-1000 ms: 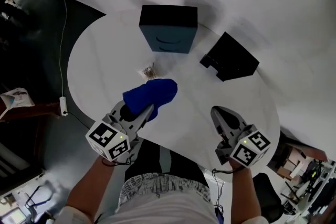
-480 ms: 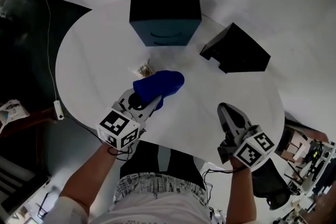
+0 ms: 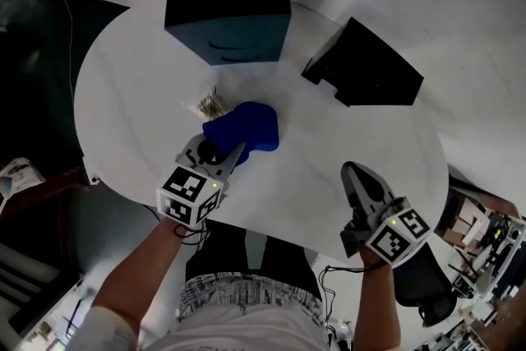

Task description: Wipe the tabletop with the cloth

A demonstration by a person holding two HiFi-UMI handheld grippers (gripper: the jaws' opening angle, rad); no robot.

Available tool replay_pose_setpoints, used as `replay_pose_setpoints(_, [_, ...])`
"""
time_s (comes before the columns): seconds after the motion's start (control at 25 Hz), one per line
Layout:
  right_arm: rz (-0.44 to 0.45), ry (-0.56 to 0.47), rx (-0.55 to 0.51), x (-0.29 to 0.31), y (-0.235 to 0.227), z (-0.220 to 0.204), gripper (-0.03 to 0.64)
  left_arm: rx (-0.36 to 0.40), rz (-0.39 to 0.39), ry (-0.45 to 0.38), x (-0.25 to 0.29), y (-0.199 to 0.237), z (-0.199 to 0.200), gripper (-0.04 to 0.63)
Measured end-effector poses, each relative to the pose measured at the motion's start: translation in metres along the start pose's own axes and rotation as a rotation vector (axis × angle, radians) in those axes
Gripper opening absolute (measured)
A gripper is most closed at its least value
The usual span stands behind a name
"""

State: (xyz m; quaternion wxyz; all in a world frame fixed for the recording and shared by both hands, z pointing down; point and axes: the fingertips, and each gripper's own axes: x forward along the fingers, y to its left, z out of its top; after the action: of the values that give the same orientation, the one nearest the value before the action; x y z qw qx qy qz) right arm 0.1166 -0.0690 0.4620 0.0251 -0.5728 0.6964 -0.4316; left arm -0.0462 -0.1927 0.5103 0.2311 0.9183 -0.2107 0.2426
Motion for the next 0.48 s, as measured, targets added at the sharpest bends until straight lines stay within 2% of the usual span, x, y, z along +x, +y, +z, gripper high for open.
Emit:
replay_pose_setpoints(0.28, [-0.006,-0.012,0.022,-0.018,-0.021,-0.001,0.008,-0.008,0.012,0.032,0.016,-0.014,-0.009,0.092])
replay_pose_setpoints(0.48, [-0.016,-0.033,0.038,-0.037,-0.037,0.000,0.008,0.011,-0.018,0.045,0.034,-0.037,-0.006,0.092])
